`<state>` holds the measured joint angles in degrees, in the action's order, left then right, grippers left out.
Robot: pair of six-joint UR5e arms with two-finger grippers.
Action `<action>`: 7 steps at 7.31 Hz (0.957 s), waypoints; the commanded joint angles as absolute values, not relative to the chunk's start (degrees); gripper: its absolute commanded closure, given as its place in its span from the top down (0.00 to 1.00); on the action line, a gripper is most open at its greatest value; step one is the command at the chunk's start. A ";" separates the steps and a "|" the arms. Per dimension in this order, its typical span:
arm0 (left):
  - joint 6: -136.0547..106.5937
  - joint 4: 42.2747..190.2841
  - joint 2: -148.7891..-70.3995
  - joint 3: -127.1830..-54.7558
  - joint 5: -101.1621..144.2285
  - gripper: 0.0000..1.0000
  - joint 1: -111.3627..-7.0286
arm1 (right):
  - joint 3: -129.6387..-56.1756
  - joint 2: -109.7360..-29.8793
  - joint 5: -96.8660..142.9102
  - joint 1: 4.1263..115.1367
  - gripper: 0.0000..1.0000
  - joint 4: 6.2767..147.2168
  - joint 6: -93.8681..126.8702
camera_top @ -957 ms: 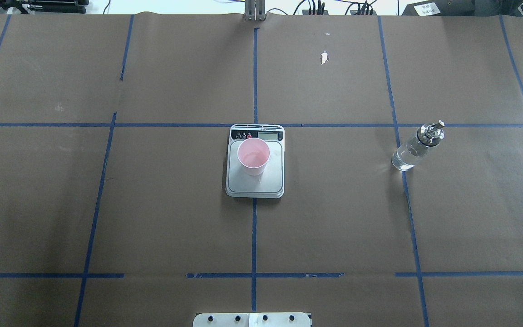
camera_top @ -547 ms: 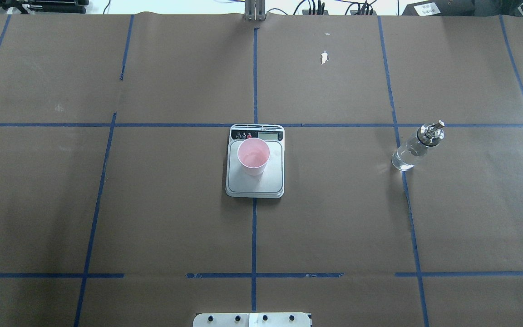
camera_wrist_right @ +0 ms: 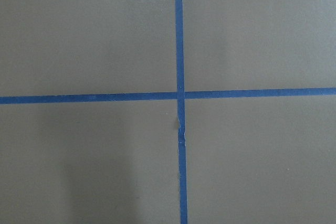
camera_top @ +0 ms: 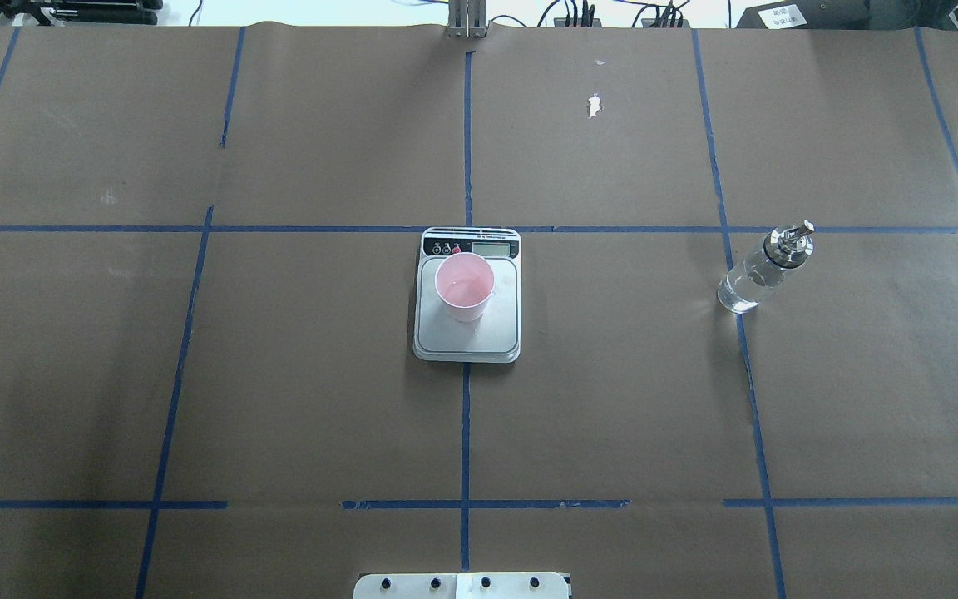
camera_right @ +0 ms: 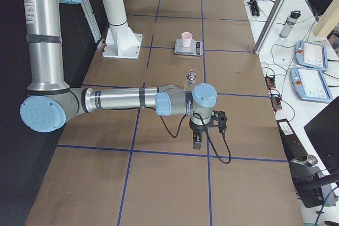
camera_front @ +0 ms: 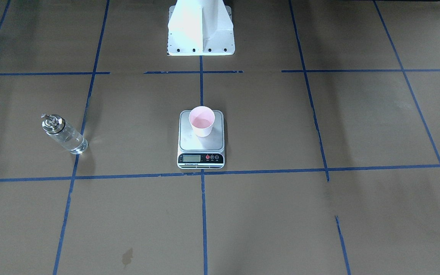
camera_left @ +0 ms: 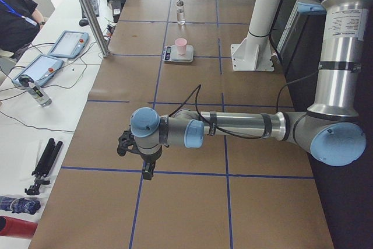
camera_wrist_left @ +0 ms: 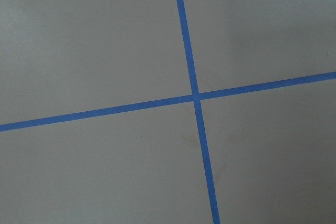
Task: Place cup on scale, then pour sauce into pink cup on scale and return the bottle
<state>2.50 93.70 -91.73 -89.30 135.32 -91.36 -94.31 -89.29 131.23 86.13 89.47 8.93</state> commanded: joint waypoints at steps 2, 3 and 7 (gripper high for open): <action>-0.88 93.69 -91.58 -89.30 135.44 1.00 -91.41 | -94.22 -89.38 131.22 86.13 1.00 89.47 9.23; -0.79 93.69 -91.58 -89.30 135.53 1.00 -91.41 | -94.22 -89.30 131.22 86.13 1.00 89.47 9.23; -0.79 93.78 -91.58 -89.38 135.53 1.00 -91.41 | -94.22 -89.30 131.22 86.13 1.00 89.47 9.23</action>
